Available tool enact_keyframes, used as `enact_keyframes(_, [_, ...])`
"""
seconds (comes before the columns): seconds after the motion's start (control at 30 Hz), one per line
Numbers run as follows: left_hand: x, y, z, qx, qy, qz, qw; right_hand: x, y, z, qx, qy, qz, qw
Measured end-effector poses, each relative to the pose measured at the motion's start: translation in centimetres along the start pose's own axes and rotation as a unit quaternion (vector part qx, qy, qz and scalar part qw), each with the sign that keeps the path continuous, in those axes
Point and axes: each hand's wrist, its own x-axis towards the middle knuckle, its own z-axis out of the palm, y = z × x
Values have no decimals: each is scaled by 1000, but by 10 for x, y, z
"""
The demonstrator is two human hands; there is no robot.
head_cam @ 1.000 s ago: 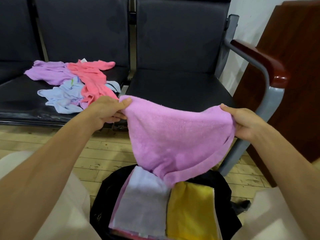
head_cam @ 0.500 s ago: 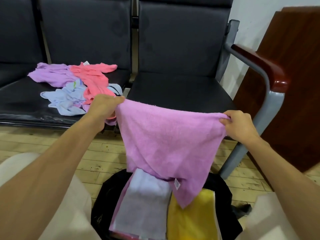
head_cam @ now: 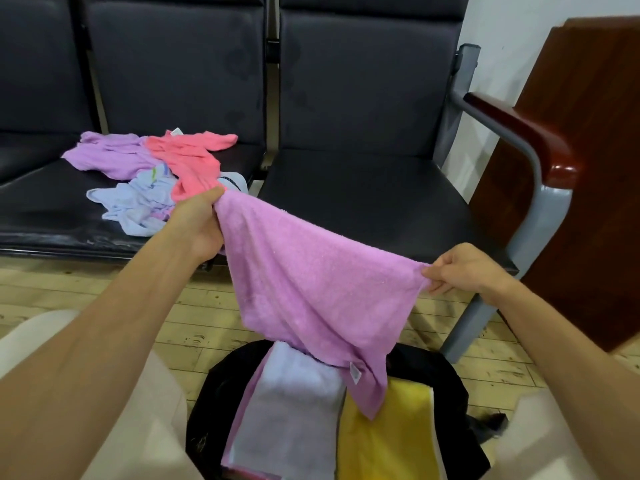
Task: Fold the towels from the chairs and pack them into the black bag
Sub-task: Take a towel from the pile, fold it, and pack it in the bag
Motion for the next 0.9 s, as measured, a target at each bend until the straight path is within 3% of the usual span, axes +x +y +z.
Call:
enact_keyframes(0.13, [3,-2,2,-24,32,7,999,-3,-6,6,13,-16,23,1000])
enact_keyframes(0.27, [6,-3,3,4,55,29,998,-2,-7,11,-122,7,-12,992])
enact_keyframes(0.37, [8,-3,4,19,80,48,995,-3,-7,15,-106,-53,1,993])
enact_keyframes(0.5, [10,-2,4,-62,109,82,989,-6,-9,12,141,-113,31,983])
enact_keyframes(0.63, [9,0,2,-82,120,108,984,-4,-10,9,418,-120,54,899])
enact_keyframes(0.8, [6,4,-1,-76,112,117,984,-13,-18,3,528,-108,75,839])
enact_keyframes(0.9, [5,4,1,-63,119,117,984,-16,-22,3,540,-65,84,835])
